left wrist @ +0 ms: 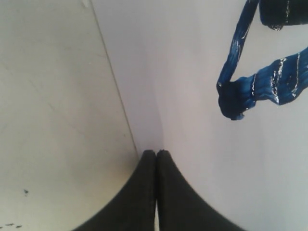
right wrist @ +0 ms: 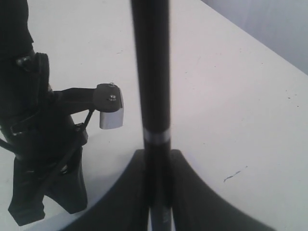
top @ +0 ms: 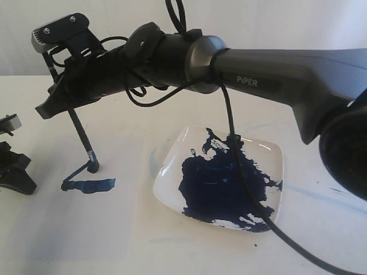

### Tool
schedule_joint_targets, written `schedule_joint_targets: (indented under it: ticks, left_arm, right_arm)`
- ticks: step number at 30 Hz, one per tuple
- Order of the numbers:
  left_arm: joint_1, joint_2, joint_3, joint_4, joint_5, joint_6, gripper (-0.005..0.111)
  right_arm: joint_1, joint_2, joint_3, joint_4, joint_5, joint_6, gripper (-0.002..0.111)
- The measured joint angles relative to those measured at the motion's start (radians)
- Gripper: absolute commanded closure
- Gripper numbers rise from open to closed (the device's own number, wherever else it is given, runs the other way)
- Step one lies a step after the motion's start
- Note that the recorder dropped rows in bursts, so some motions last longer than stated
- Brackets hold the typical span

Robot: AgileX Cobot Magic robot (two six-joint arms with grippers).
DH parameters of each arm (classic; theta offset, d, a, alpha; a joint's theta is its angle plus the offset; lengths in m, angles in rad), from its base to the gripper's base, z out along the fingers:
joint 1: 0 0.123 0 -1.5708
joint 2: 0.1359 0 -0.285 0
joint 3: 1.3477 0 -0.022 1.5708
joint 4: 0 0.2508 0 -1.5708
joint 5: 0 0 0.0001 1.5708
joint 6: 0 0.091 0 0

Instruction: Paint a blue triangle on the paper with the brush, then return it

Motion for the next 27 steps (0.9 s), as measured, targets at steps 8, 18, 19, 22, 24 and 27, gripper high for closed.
schedule_joint_targets:
  ticks: [8,18,19,22,24,27]
  left_arm:
    - [0.0,0.0,0.0,0.0,0.0,0.0,0.107]
    - [0.0,0.0,0.0,0.0,0.0,0.0,0.107]
    - [0.0,0.0,0.0,0.0,0.0,0.0,0.107]
    - [0.0,0.0,0.0,0.0,0.0,0.0,0.107]
    - [0.0,0.0,0.0,0.0,0.0,0.0,0.107]
    - [0.0,0.0,0.0,0.0,0.0,0.0,0.107]
  right_arm:
    - [-0.001,-0.002,0.0,-0.01,0.024,0.002,0.108]
    - [-0.001,-0.014,0.0,-0.094,0.048,0.074,0.108]
    - [-0.001,-0.016,0.0,-0.1,0.048,0.081,0.108]
    - [-0.001,-0.02,0.0,-0.135,0.052,0.111,0.108]
    - [-0.001,-0.024,0.0,-0.157,0.058,0.131,0.108]
    - [-0.006,-0.028,0.0,-0.173,0.071,0.154,0.108]
